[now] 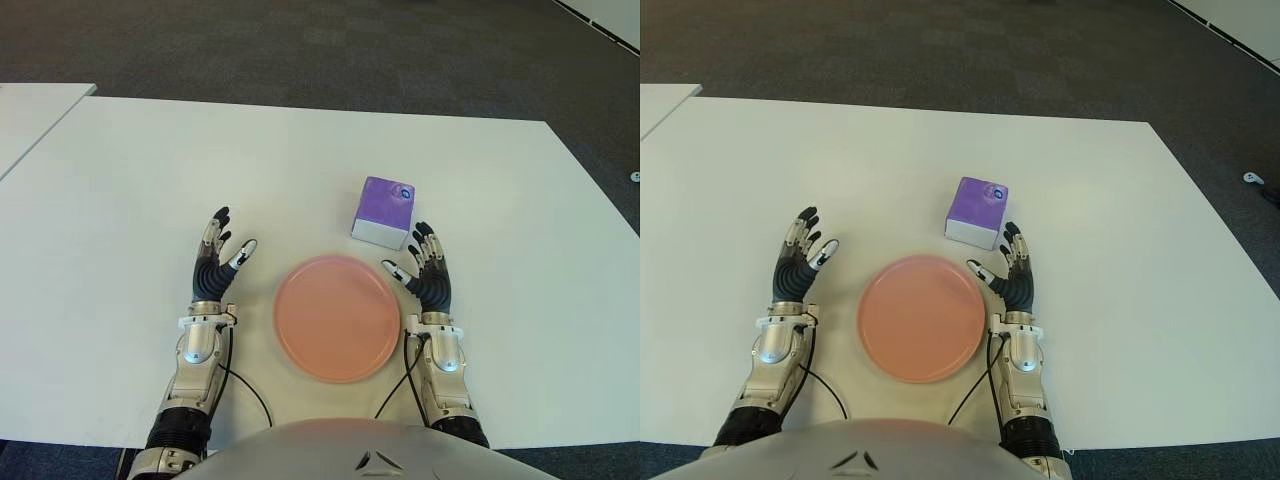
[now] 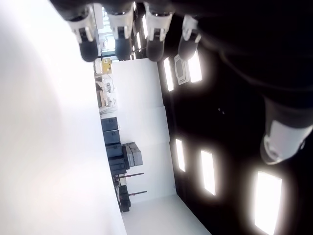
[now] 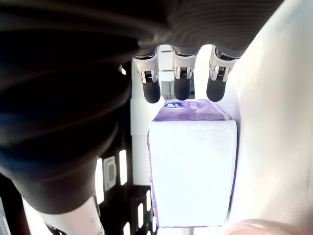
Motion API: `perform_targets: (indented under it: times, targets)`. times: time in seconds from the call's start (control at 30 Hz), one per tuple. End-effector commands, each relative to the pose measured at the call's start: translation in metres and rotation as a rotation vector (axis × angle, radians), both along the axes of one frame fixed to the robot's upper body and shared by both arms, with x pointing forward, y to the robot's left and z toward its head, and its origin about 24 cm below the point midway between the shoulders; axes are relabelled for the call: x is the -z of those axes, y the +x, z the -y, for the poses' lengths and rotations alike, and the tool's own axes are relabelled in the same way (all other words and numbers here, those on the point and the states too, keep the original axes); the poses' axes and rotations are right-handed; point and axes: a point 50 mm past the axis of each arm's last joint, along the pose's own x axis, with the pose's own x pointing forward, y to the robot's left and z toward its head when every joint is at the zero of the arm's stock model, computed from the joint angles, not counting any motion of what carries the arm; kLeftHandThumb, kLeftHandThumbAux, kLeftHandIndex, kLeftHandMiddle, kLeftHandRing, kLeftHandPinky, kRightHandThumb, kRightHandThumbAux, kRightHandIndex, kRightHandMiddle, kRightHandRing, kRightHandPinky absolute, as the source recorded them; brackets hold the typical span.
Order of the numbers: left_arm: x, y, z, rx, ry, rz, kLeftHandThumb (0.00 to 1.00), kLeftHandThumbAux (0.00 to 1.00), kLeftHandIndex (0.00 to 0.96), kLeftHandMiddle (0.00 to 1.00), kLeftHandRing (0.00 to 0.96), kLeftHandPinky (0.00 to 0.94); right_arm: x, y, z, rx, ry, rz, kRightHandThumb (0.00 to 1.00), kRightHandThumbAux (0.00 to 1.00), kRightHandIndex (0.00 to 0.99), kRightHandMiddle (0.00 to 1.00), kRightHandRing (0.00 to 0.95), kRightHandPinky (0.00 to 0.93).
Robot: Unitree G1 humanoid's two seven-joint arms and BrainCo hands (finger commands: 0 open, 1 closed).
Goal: Put the tissue paper into the plate.
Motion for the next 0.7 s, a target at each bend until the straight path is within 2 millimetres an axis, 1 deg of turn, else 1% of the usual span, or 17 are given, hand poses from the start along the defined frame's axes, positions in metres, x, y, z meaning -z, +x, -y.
perform_targets:
  times: [0.03,0.23,0.37,0.5,0.6,0.7]
  targets:
    - [0.013,-0.009,0.000,-0.006,-0.015,-0.076,0.000,0.517,0.000,0.000,0.000,0.000,0.038,-0.032,0.004,0.037,0.013,-0.237,0.075,0.859,0.000,0.000,0.000,0.025]
    - [0.014,-0.009,-0.001,-0.013,-0.011,-0.076,0.000,0.513,0.000,0.000,0.000,0.000,0.034,-0.035,0.003,0.087,-0.050,-0.220,0.074,0.823,0.000,0.000,0.000,0.003]
    - [0.014,-0.009,-0.001,-0.014,-0.010,-0.077,0.000,0.513,0.000,0.000,0.000,0.000,0.023,-0.041,-0.001,0.124,-0.104,-0.191,0.081,0.787,0.000,0.000,0.000,0.000]
    - [0.014,-0.008,-0.001,-0.014,-0.009,-0.078,0.000,0.514,0.000,0.000,0.000,0.000,0.002,-0.045,-0.005,0.165,-0.152,-0.168,0.092,0.738,0.000,0.000,0.000,0.000]
    - [0.014,-0.007,-0.001,-0.014,-0.009,-0.081,0.000,0.517,0.000,0.000,0.000,0.000,-0.017,-0.041,-0.005,0.195,-0.180,-0.136,0.106,0.706,0.000,0.000,0.000,0.000]
    - [0.015,-0.007,-0.001,-0.015,-0.010,-0.083,0.000,0.518,0.000,0.000,0.000,0.000,-0.028,-0.037,-0.003,0.228,-0.211,-0.107,0.120,0.689,0.000,0.000,0.000,0.000]
